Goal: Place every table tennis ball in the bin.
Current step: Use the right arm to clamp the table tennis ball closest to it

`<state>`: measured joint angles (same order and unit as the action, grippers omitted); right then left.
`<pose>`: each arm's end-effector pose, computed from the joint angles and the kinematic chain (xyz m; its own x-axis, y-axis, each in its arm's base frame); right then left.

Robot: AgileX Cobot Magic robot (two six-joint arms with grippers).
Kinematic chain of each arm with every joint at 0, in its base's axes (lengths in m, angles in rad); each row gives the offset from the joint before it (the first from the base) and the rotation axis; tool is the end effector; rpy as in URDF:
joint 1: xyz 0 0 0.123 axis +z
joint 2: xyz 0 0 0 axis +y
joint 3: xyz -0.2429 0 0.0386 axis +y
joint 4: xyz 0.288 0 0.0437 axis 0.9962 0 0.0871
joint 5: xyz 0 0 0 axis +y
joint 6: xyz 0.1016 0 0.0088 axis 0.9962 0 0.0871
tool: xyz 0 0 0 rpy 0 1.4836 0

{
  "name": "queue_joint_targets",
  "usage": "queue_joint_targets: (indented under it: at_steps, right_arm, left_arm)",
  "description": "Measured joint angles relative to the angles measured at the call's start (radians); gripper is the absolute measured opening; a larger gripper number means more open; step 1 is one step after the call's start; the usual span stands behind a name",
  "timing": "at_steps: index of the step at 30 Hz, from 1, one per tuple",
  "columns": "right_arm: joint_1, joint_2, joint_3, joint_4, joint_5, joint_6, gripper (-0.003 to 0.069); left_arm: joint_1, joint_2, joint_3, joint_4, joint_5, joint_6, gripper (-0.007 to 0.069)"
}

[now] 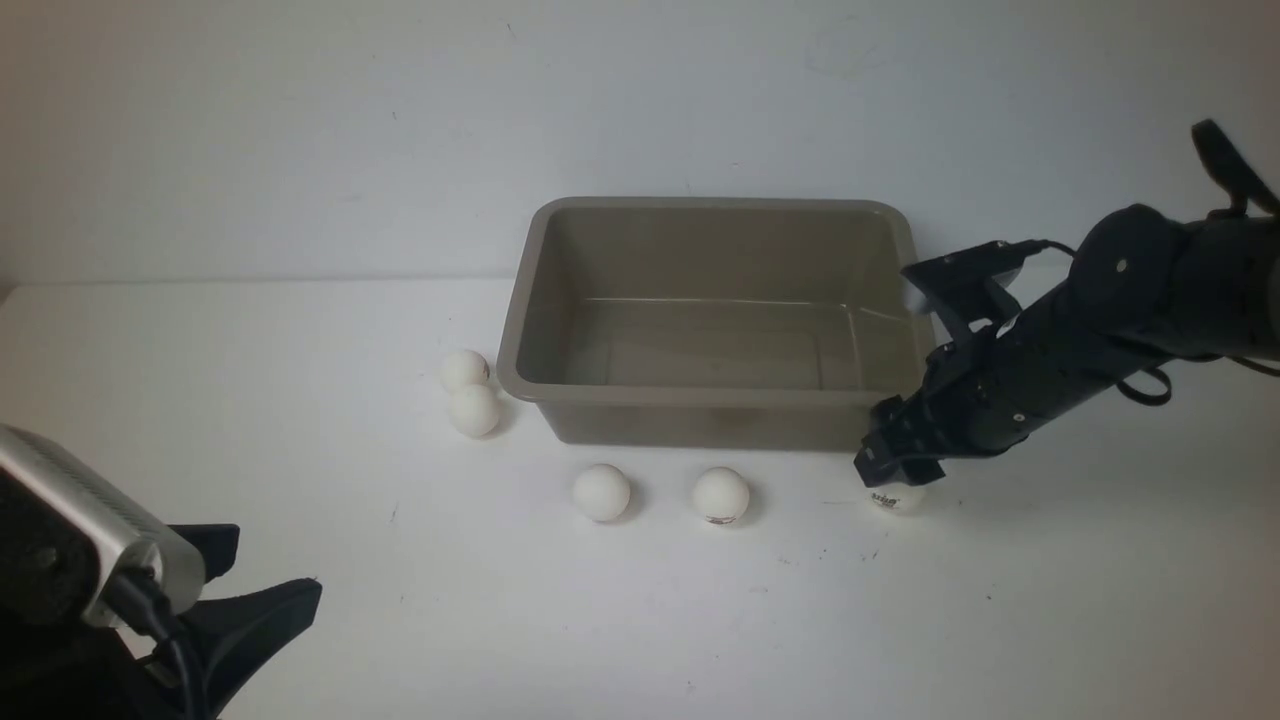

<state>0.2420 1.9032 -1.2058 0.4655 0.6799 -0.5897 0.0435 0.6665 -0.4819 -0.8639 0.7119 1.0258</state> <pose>0.3782 0.1230 0.0961 -0.8264 -0.4170 -0.3784 -0.5101 0.8390 0.1894 0.1987 -0.0421 0.2430 -0.4359 0.2382 -0.8679 0.5220 0.8525 -0.0281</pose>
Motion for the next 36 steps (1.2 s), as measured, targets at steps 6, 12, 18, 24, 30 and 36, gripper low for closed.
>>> queue_joint_targets:
  at_steps: [6,12,18,24,30,36]
  right_arm:
    - [0.0,0.0,0.0,0.0,0.013,-0.02,0.0463]
    - [0.0,0.0,0.0,0.0,0.013,-0.029,0.0496]
    - [0.0,0.001,0.0,0.0,0.01,-0.031,0.05]
    - [0.0,0.029,0.0,0.005,-0.001,-0.032,0.0501]
    - [0.0,0.032,0.0,0.031,-0.01,-0.033,0.0501]
    - [0.0,0.034,0.0,0.034,-0.011,-0.033,0.0483]
  left_arm:
    - [0.0,0.0,0.0,0.0,0.003,0.0,0.0394]
    - [0.0,0.0,0.0,0.0,0.016,0.0,0.0394]
    - [0.0,0.0,0.0,0.0,0.016,0.0,0.0394]
    - [0.0,0.0,0.0,0.0,0.016,0.0,0.0394]
    - [0.0,0.0,0.0,0.0,0.017,0.0,0.0394]
    - [0.0,0.0,0.0,0.0,0.017,0.0,0.0394]
